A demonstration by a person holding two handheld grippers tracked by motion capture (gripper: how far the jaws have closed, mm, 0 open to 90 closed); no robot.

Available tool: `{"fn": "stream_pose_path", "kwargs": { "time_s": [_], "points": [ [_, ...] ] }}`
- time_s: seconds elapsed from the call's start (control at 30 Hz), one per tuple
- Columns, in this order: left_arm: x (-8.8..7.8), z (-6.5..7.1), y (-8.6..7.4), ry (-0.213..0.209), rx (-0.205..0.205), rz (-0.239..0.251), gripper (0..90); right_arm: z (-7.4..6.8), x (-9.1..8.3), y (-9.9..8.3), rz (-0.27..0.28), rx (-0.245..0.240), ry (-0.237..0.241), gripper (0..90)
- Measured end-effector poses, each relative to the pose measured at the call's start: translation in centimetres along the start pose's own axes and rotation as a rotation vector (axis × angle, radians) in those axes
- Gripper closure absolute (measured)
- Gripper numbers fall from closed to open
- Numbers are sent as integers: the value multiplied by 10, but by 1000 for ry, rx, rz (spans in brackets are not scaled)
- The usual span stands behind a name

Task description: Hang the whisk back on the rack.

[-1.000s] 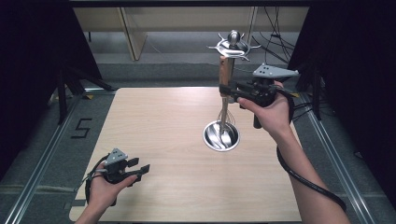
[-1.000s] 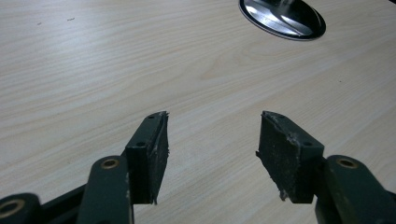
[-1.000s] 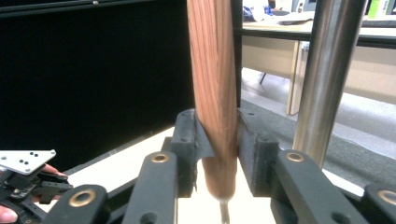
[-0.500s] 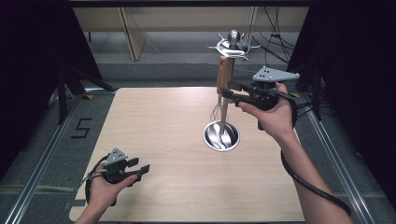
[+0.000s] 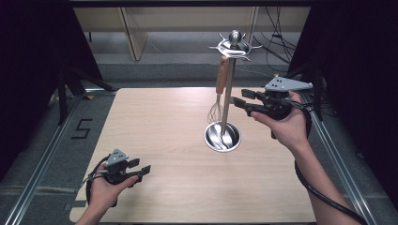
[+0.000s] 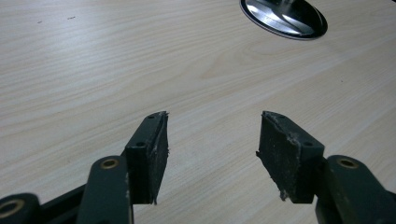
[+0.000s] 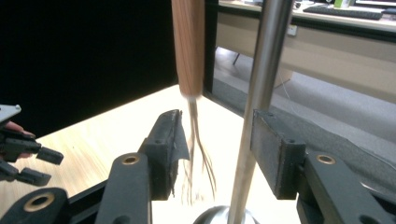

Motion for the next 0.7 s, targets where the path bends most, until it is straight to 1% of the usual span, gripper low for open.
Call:
{"fn": "stream_pose_path", "kwargs": {
  "time_s": [0.03,0.1,0.2,0.23,0.27,0.33,0.37,0.43,0.5,0.53,0.57,0.6,0.63,0.67,0.7],
  "points": [
    [0,0,0,0,1,0,414,3,-4,-6,-13,-8,-9,529],
    [-1,0,0,-1,2,-5,414,3,-5,-8,-20,-1,-9,527],
    [-1,-1,-1,1,5,-5,414,7,-10,-16,-27,1,-20,520],
    [-1,-1,-2,0,12,-14,414,8,-11,-18,-27,5,-18,518],
    [-1,-1,-1,1,10,-11,414,8,-14,-21,-37,13,-16,515],
    [0,0,-1,0,4,-6,413,10,-16,-26,-36,23,-19,511],
    [0,0,-1,1,6,-8,413,13,-20,-30,-38,23,-36,507],
    [0,0,-1,1,4,-5,413,14,-20,-32,-39,22,-33,505],
    [-1,0,-1,-2,5,-8,413,17,-24,-38,-52,44,-42,500],
    [-1,-1,-2,-1,9,-13,413,20,-24,-39,-26,37,-49,499],
    [-2,-1,-2,0,8,-12,413,22,-25,-41,-40,24,-36,497],
    [-4,-3,-4,-5,38,-38,413,24,-28,-47,-50,42,-51,488],
    [-4,-3,-4,-5,38,-38,413,24,-28,-47,-50,42,-51,488],
    [-2,-2,-2,2,13,-12,413,27,-29,-51,-45,52,-55,481],
    [-2,-2,-2,1,14,-12,412,29,-30,-53,-47,49,-46,480]
  ]
}}
Point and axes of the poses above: each handheld gripper's, and its own axes: x roughly forward along the jaws, y roughly out of its top, z roughly to its right, the point moved 8 cm from there along x, roughly forward along the jaws, and after that the axes turned 13 degrees about x, right-handed, at the moved point
